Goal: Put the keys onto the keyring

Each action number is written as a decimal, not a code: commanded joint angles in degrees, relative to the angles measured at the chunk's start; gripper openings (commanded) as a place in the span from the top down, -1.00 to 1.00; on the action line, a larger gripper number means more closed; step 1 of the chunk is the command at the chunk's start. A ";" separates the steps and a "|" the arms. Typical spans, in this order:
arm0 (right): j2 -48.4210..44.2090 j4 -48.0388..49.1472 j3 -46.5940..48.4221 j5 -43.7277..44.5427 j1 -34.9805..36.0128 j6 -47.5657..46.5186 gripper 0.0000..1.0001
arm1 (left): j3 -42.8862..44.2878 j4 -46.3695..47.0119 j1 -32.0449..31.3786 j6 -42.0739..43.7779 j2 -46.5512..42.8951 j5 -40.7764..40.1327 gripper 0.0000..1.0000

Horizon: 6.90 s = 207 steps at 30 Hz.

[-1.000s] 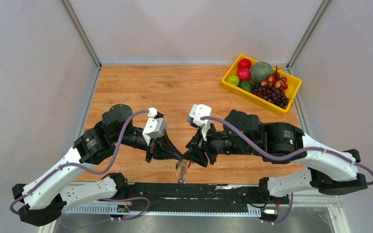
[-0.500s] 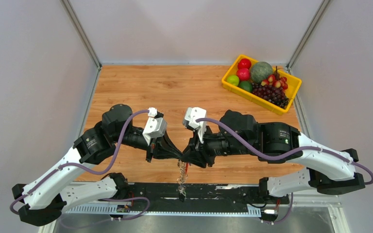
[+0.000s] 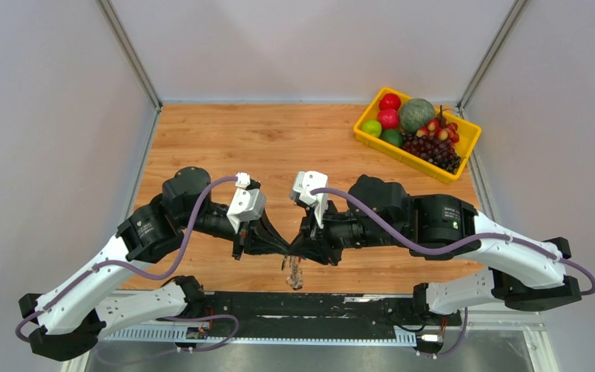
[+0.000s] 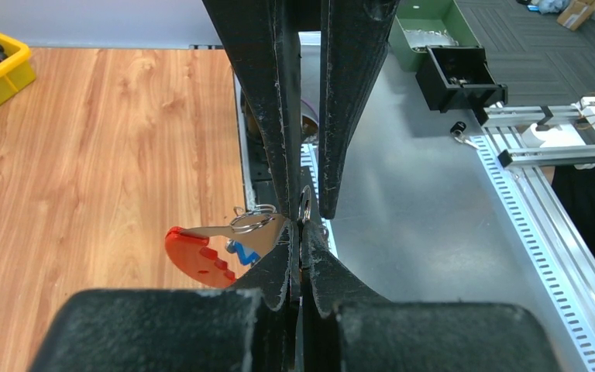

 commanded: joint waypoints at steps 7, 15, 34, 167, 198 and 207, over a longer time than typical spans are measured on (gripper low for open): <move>0.61 -1.08 -0.19 -2.04 -0.03 -0.90 0.72 | 0.46 1.24 0.26 1.27 -0.90 -0.81 1.00; 1.70 -1.48 -0.01 -1.56 -0.05 -1.48 0.84 | 0.47 1.55 0.25 1.10 -1.39 -1.50 1.00; -6.01 7.72 -7.17 1.91 -0.05 -3.99 1.00 | -5.95 14.93 0.27 -3.45 -10.51 -10.41 0.24; -19.31 48.08 -25.51 4.15 3.60 -23.38 1.00 | -7.08 30.08 0.26 -8.65 -7.37 -8.66 0.15; -18.12 48.50 -24.22 4.34 4.35 -24.21 1.00 | -8.17 31.52 0.22 -9.27 -6.63 -7.30 0.50; -18.22 48.81 -24.26 4.53 4.78 -24.07 1.00 | -7.75 30.74 0.23 -8.77 -6.02 -7.06 1.00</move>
